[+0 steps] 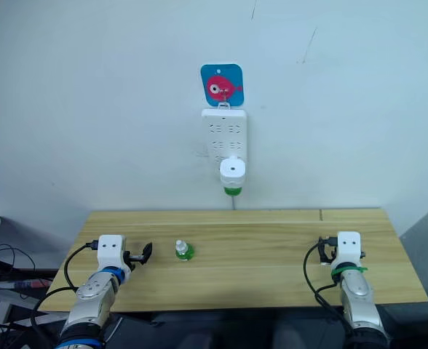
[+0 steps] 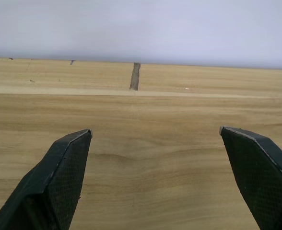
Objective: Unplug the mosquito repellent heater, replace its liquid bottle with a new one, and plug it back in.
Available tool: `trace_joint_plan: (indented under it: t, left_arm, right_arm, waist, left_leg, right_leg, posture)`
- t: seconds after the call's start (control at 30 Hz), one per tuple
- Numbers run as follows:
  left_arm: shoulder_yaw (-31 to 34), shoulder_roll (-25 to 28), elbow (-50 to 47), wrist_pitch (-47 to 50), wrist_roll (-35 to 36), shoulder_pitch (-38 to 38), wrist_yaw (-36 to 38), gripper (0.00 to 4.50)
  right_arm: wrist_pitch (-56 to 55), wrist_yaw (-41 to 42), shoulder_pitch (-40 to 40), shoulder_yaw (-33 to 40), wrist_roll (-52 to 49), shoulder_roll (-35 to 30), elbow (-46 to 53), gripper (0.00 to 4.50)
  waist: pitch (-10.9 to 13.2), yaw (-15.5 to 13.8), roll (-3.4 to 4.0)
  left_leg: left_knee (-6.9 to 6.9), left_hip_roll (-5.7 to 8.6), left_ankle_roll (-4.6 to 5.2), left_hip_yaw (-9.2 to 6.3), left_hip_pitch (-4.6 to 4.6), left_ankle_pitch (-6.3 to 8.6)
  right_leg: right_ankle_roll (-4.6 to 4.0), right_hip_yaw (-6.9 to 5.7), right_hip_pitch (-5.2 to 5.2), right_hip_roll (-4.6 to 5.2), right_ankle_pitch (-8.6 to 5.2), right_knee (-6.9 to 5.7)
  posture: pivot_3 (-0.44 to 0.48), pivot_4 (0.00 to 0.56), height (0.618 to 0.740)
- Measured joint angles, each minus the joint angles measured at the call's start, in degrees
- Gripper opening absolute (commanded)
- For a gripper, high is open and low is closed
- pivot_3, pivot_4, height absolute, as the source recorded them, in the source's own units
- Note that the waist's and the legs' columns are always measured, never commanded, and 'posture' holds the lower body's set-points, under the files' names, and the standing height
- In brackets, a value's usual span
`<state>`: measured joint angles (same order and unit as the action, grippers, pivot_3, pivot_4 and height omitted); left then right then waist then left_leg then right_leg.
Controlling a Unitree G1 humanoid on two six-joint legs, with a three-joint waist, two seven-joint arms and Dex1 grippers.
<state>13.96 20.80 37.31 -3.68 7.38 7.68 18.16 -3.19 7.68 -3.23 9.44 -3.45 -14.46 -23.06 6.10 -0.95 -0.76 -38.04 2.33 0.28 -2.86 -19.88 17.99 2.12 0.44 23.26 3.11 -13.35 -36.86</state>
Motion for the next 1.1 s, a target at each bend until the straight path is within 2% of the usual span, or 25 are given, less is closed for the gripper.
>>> trace_joint_plan:
  t: [0.07, 0.13, 0.3, 0.4, 0.5, 0.57, 0.67, 0.8, 0.93, 1.1]
  left_arm:
    - [0.1, 0.8, -1.7, 0.7, 1.6, -0.8, 2.3, 4.50]
    - [0.6, 3.0, -5.8, 2.6, 5.1, -2.2, 7.9, 4.50]
    - [2.1, 13.3, -18.2, 9.0, 11.9, -2.7, 21.6, 4.50]
    - [2.1, 17.3, -23.9, 14.0, 15.5, -0.7, 27.6, 4.50]
    - [1.9, 19.3, -28.4, 18.9, 19.1, 2.8, 31.5, 3.94]
    - [0.7, 20.1, -31.3, 22.6, 20.6, 6.6, 33.0, 3.37]
    - [-2.6, 20.2, -34.6, 26.3, 21.5, 12.1, 34.4, 3.37]
    - [-6.7, 18.5, -34.3, 27.6, 21.2, 18.7, 35.9, 3.37]
    - [-10.3, 15.8, -29.9, 26.8, 19.5, 25.2, 37.7, 3.37]
    - [-14.0, 10.9, -19.0, 21.4, 15.4, 33.8, 40.0, 3.37]
  right_arm:
    - [0.4, 1.5, 0.3, -0.5, -0.1, -0.7, 2.2, 4.48]
    - [2.8, 5.1, 1.2, -1.7, -1.2, -1.9, 7.7, 4.48]
    - [14.2, 16.1, 1.8, -4.3, -9.5, -6.5, 27.2, 4.48]
    - [23.2, 19.9, -2.1, -5.6, -15.0, -9.6, 37.1, 4.48]
    - [31.5, 21.5, -7.4, -6.3, -20.6, -11.5, 44.6, 4.50]
    - [38.3, 21.8, -11.5, -6.3, -25.3, -12.7, 48.8, 4.50]
    - [45.4, 21.9, -16.3, -6.3, -31.0, -13.5, 53.6, 4.50]
    - [51.0, 21.0, -20.3, -6.6, -34.9, -13.8, 55.6, 4.50]
    - [53.7, 19.8, -23.6, -7.5, -36.7, -13.2, 56.5, 4.50]
    - [55.0, 19.1, -26.9, -8.6, -37.9, -12.4, 56.7, 4.50]
  waist:
    - [0.1, 0.0, 0.00]
    - [0.3, 0.1, -0.02]
    - [1.4, 0.2, 0.00]
    - [1.9, 0.1, 0.02]
    - [2.3, 0.0, -0.15]
    - [2.7, -0.1, -0.22]
    - [2.8, -0.2, -0.23]
    - [2.9, -0.3, -0.26]
    - [3.0, -0.2, -0.25]
    - [3.3, 0.0, -0.32]
  left_leg:
    - [0.00, -0.02, 0.00, -0.02, 0.00, 0.00]
    - [0.00, -0.05, 0.00, -0.02, -0.02, 0.00]
    - [-0.01, -0.08, -0.01, -0.08, -0.05, 0.00]
    - [-0.02, -0.07, 0.00, -0.12, -0.09, 0.00]
    - [-0.02, -0.08, -0.01, -0.26, -0.13, -0.01]
    - [-0.04, -0.07, -0.04, -0.43, -0.26, -0.02]
    - [-0.14, -0.04, -0.18, -0.73, -0.81, -0.11]
    - [-0.12, -0.02, -0.54, -0.91, -1.21, -0.31]
    - [-0.11, -0.01, -0.56, -0.93, -1.24, -0.33]
    - [-0.17, 0.03, -0.58, -0.90, -1.28, -0.35]
  right_leg:
    - [0.00, -0.02, 0.00, 0.00, 0.00, 0.00]
    - [-0.04, -0.05, 0.00, 0.00, -0.02, -0.02]
    - [-0.14, -0.13, 0.00, 0.01, -0.09, -0.02]
    - [-0.14, -0.17, 0.00, 0.03, -0.09, 0.00]
    - [-0.14, -0.34, 0.01, 0.03, -0.09, 0.01]
    - [-0.14, -0.54, 0.05, 0.05, -0.08, 0.01]
    - [-0.15, -0.84, 0.43, 0.07, -0.07, -0.01]
    - [-0.16, -0.98, 0.81, 0.10, -0.05, -0.11]
    - [-0.16, -1.01, 0.82, 0.09, -0.05, -0.08]
    - [-0.16, -1.06, 0.82, 0.06, -0.05, -0.08]
  posture:
    - [0.052, 0.122, 0.740]
    - [0.063, 0.139, 0.740]
    - [0.074, 0.148, 0.740]
    - [0.077, 0.152, 0.740]
    - [0.079, 0.154, 0.740]
    - [0.077, 0.155, 0.740]
    - [0.073, 0.157, 0.740]
    - [0.064, 0.164, 0.740]
    - [0.044, 0.173, 0.740]
    - [0.023, 0.177, 0.740]
